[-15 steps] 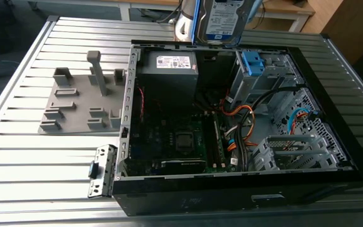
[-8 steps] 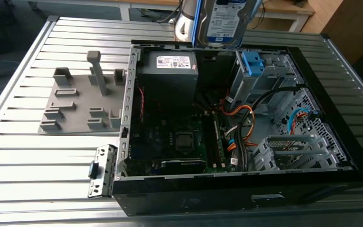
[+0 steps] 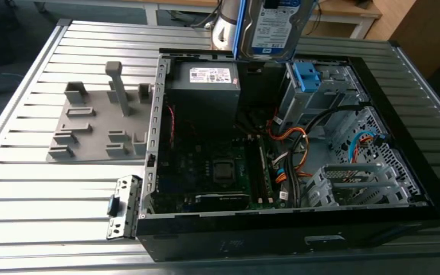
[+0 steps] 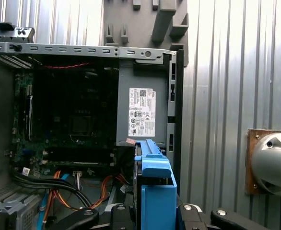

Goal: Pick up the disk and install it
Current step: 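Pick up the disk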

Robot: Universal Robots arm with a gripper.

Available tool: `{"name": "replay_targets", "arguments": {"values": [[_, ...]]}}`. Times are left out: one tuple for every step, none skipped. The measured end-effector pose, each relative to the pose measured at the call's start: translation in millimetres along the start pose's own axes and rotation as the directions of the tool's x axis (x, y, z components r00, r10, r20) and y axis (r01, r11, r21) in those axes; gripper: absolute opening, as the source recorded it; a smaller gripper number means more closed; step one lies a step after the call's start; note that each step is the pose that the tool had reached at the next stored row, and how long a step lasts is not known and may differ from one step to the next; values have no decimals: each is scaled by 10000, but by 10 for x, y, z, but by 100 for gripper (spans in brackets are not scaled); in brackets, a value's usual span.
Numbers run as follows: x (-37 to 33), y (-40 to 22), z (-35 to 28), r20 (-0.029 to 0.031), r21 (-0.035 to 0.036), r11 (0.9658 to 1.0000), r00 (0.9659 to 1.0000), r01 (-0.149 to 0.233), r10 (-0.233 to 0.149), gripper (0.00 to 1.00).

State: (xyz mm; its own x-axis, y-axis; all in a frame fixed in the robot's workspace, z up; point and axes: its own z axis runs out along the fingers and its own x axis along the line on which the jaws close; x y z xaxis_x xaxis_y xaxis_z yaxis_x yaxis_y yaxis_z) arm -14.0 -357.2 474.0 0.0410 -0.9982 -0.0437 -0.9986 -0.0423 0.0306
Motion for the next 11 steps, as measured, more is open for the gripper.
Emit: {"name": "replay_targets", "arguments": {"values": [[11, 0, 0, 0, 1, 10000, 10000, 0, 0, 36], [21, -1, 0, 0, 0, 10000, 10000, 0, 0, 36], [31, -2, -1, -1, 0, 10000, 10000, 0, 0, 36], [42, -3, -1, -1, 0, 10000, 10000, 0, 0, 36], [52, -4, -1, -1, 0, 10000, 10000, 0, 0, 36], [61, -5, -2, -3, 0, 10000, 10000, 0, 0, 36], [72, -5, -2, -3, 0, 10000, 10000, 0, 0, 36], [82, -6, -1, -2, 1, 10000, 10000, 0, 0, 36], [92, -7, -2, -2, 0, 10000, 10000, 0, 0, 36], [102, -8, -2, -4, 0, 10000, 10000, -1, 1, 36], [112, -9, -2, -4, 0, 10000, 10000, 0, 0, 36]]}}
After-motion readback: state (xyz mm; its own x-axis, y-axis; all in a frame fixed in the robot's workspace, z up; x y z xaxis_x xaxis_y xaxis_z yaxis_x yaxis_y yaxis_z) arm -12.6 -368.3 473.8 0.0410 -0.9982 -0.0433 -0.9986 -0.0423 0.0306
